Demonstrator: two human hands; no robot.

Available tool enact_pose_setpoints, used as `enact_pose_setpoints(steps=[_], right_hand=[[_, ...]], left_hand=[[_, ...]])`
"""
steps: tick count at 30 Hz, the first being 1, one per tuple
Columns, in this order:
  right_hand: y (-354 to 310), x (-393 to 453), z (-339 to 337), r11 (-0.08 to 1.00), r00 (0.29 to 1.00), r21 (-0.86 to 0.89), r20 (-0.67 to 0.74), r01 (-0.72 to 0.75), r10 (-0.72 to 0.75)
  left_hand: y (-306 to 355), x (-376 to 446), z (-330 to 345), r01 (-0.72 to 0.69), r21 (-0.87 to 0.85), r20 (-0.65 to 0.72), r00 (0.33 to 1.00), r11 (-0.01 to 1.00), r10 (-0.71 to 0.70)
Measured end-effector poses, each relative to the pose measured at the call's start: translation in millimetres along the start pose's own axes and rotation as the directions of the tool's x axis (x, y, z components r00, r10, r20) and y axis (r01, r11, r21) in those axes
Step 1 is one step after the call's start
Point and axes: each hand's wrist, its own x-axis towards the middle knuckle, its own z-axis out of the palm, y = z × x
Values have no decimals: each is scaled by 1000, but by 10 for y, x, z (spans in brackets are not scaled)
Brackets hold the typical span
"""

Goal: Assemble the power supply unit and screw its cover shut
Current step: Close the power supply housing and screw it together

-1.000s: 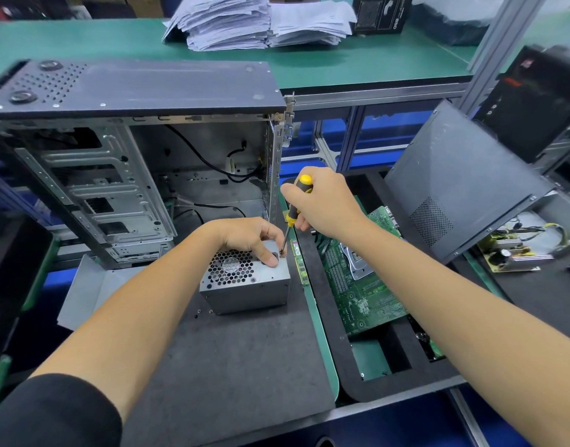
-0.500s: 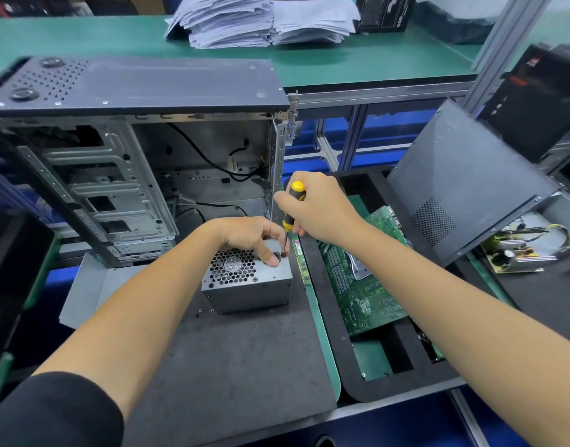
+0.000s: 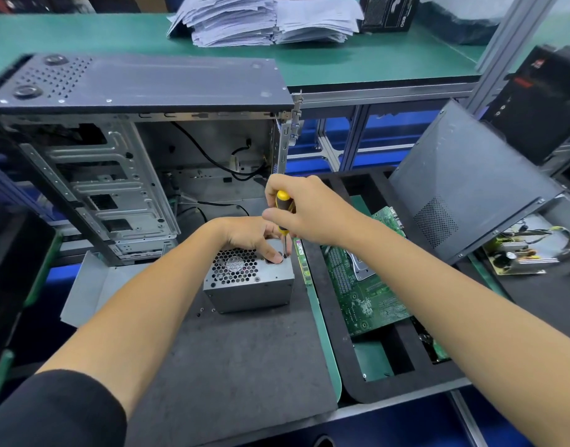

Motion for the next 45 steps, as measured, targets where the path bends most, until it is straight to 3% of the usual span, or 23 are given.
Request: enact_pose_setpoints(steps=[10, 13, 17, 21, 27, 33, 38, 41, 45], right_hand=[[-115, 17, -83, 988, 985, -135, 167, 71, -48], [-143, 46, -105, 974, 989, -214, 140, 72, -42], [-176, 77, -124, 879, 987, -455, 132, 143, -92], [-258, 88, -65, 701, 988, -696, 106, 156, -115], [-277, 89, -134, 868, 928, -439, 368, 231, -61], [-195, 111, -120, 801, 975, -579, 219, 154, -29], [-153, 56, -154, 836, 963, -524, 267, 161, -18], [-164, 39, -190, 878, 935, -442, 355, 185, -19], [-200, 105, -146, 833, 968, -534, 251, 147, -10]], left_hand=[[45, -46, 23, -24, -27, -11, 1000, 999, 24], [45, -35, 34, -14, -26, -13, 1000, 1000, 13], [32, -14, 34, 24, -26, -52, 998, 999, -25], [17, -19, 38, 34, -40, -71, 997, 999, -37], [21, -11, 40, 37, -17, -64, 997, 999, -38], [49, 7, 41, 21, -4, -19, 1000, 1000, -21], [11, 41, -3, 122, 32, -80, 990, 992, -119], [-12, 71, -16, 98, 45, -32, 995, 994, -96], [2, 73, -8, 95, -19, 7, 995, 995, -95]])
